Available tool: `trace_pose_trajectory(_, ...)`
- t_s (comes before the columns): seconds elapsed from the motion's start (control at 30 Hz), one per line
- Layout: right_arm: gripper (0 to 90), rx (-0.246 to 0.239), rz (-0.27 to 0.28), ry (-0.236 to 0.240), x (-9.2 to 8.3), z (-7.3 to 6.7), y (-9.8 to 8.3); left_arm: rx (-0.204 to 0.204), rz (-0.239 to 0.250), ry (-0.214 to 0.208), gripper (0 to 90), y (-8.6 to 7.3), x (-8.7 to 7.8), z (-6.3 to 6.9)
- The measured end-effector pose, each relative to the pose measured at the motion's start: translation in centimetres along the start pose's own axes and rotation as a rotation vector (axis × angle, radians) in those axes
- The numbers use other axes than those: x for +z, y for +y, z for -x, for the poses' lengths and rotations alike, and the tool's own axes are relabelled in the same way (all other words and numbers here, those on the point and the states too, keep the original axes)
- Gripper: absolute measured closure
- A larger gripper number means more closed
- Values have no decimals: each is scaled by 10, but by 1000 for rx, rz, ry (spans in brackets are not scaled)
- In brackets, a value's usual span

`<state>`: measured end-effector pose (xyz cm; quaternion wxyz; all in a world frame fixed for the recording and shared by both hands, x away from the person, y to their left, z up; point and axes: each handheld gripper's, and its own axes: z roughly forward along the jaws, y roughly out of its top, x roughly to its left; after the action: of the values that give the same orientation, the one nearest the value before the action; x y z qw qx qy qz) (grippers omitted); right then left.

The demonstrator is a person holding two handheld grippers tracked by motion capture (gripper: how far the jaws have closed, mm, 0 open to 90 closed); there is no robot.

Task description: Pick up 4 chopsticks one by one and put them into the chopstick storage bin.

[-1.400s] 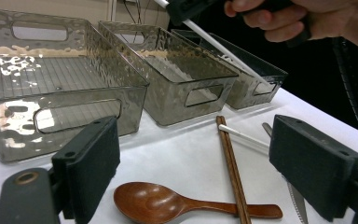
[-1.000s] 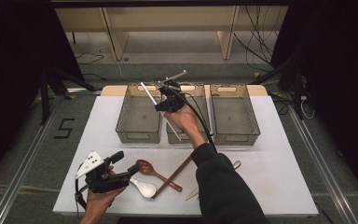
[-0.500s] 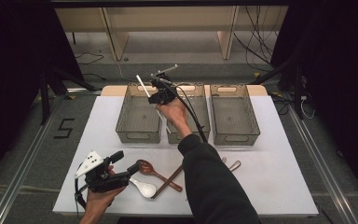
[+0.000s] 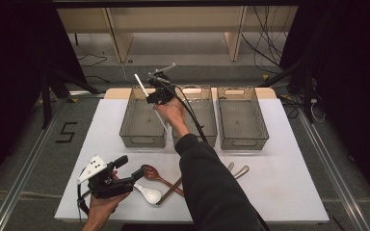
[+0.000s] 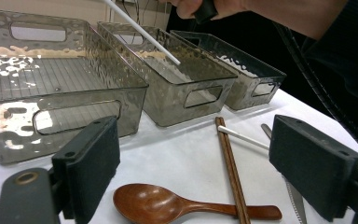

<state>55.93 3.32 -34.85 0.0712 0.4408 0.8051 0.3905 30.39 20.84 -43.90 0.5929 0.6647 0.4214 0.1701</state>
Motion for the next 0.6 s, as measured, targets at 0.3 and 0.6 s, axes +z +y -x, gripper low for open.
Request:
trace_pose_trajectory(0.3,851,2,10,-12,9,-2,3,9,-3,-1,157,0,0,0)
trace_pose_trajectory(0.6,851,12,7,-13,18,-2,1,9,-2,-1,157,0,-1,1)
